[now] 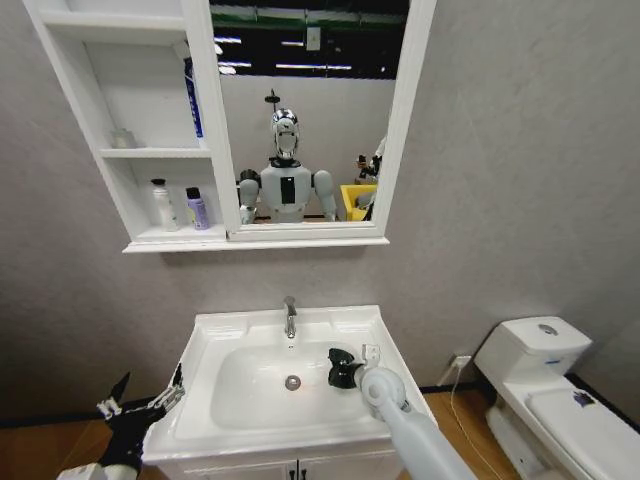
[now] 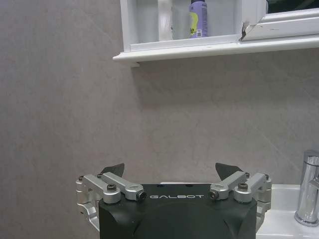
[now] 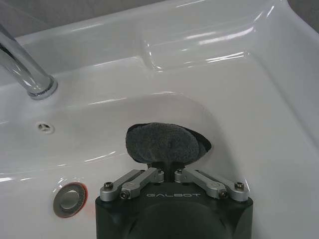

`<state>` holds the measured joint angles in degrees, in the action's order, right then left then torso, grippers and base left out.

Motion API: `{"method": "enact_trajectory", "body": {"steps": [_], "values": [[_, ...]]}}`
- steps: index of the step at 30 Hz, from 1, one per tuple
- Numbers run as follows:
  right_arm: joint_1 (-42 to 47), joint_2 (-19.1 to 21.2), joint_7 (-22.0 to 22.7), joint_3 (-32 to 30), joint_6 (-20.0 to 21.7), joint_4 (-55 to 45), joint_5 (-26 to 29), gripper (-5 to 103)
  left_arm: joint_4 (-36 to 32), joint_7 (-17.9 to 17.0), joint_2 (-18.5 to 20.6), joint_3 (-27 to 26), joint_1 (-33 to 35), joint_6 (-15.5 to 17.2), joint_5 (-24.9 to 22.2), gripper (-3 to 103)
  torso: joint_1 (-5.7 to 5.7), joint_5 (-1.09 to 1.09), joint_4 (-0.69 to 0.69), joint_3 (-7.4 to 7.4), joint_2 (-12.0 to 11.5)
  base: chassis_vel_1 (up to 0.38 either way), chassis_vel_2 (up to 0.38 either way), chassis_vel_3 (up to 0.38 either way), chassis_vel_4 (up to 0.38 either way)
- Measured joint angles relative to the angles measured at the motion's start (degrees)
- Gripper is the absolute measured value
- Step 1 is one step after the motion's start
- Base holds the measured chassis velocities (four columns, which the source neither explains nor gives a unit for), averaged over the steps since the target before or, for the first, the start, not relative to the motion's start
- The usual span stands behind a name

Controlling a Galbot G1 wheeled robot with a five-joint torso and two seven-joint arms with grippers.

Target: Move facial cleanser and shampoo from washbasin to cabinet, then wipe washbasin with towel.

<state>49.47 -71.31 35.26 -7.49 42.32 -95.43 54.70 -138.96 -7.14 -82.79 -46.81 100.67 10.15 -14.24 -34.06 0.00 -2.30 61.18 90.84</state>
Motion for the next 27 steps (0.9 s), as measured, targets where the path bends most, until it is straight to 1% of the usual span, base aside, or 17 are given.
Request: {"method": "enact_trajectory", "body": {"steps": [3, 8, 14, 19, 25, 27], "values": [[-1.8, -0.9, -3.6, 0.3, -2.1, 4.7, -4.2, 4, 0.0, 0.0, 0.0, 0.0, 0.0, 0.0, 0.0, 100, 0.0, 0.0, 0.01, 0.0, 0.0, 0.0, 0.0, 0.0, 0.0], [-4.1, -2.4, -5.6, 1.1, -2.7, 9.1, -7.0, 4, 0.0, 0.0, 0.0, 0.0, 0.0, 0.0, 0.0, 100, -0.01, 0.0, 0.02, 0.0, 0.0, 0.0, 0.0, 0.0, 0.0], [-5.5, -3.5, -6.9, 1.7, -2.7, 12.9, -8.9, 4, 0.0, 0.0, 0.0, 0.0, 0.0, 0.0, 0.0, 100, -0.01, 0.0, 0.02, 0.0, 0.0, 0.0, 0.0, 0.0, 0.0], [-6.0, -4.3, -7.9, 2.2, -2.7, 14.8, -9.4, 4, 0.0, 0.0, 0.0, 0.0, 0.0, 0.0, 0.0, 100, -0.01, 0.0, 0.01, 0.0, 0.0, 0.0, 0.0, 0.0, 0.0], [-7.2, -6.3, -8.7, 4.2, -2.9, 17.3, -10.1, 4, 0.0, 0.0, 0.0, 0.0, 0.0, 0.0, 0.0, 100, -0.01, 0.0, -0.01, 0.01, 0.0, 0.0, 0.0, 0.0, 0.0], [-7.9, -7.6, -8.9, 4.8, -3.0, 18.7, -10.6, 4, 0.0, 0.0, 0.0, 0.0, 0.0, 0.0, 0.0, 100, -0.01, -0.01, 0.0, 0.01, 0.0, 0.0, 0.0, 0.0, 0.0]]}}
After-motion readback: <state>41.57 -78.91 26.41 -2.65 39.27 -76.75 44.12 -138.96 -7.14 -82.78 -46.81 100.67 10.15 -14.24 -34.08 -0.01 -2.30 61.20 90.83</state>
